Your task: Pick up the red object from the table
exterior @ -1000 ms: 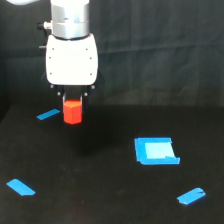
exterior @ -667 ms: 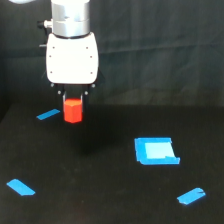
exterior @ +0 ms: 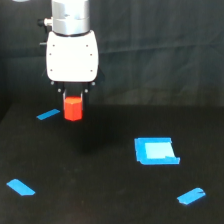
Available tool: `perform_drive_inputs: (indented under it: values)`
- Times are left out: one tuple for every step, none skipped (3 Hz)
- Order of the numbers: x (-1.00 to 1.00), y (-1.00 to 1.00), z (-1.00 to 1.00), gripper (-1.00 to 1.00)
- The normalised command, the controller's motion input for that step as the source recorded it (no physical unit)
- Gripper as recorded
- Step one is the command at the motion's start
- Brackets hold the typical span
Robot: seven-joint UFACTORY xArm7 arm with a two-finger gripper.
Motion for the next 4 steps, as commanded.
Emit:
perform_drive_inputs:
  values:
    - [0.04,-0.04,0.06,-1.0]
    - [0.06,0.02,0.06,-0.97]
    - [0.01,-0.01,0.04,-0.97]
    - [0.04,0.01,0.19,-0.95]
